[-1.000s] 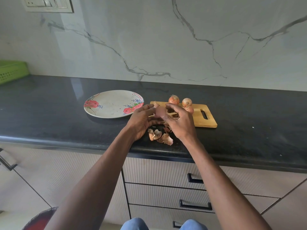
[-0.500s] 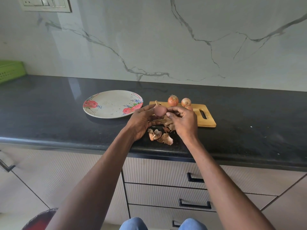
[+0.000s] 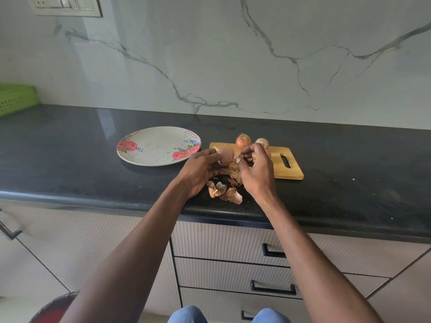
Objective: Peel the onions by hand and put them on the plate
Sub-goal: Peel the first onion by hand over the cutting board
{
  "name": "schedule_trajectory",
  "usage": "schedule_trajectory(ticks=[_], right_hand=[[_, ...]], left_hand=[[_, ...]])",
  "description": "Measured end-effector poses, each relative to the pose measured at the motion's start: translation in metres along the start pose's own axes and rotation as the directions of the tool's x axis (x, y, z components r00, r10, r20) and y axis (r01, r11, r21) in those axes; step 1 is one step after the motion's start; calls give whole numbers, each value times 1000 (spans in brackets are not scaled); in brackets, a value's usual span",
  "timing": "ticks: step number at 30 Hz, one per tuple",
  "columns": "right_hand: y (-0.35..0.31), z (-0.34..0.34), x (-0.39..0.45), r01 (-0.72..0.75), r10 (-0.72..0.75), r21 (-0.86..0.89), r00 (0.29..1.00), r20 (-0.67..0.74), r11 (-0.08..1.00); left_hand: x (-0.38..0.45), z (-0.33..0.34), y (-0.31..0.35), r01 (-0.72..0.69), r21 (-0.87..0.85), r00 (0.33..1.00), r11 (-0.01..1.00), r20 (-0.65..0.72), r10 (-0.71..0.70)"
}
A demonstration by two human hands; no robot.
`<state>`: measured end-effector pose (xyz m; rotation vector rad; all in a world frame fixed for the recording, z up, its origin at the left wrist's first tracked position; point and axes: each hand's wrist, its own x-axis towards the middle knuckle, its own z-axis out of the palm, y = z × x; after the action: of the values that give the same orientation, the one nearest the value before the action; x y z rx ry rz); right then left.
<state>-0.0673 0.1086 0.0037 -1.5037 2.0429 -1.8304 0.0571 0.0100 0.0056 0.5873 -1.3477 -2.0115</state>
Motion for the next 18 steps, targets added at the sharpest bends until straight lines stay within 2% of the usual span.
schedule_trajectory(ticks=[5,9,14,18], right_hand=[[0,1,-1,19,-20,-43,1000,-18,999],[-1,0,-1,31,-33,-54,999,-28,998],[0,-1,1,49,-46,-34,996,71,998],[4,-1,1,73,-73,-8,997,-19,997]], left_hand=[[5,-3,-3,-9,3,997,1000,-74,10],[4,-3,-2,-18,-27,997,999,-79,16],[-2,-1,1,-26,-67,1000,997,3,27],[-7,3,3,-28,-86,998,996,50,32]])
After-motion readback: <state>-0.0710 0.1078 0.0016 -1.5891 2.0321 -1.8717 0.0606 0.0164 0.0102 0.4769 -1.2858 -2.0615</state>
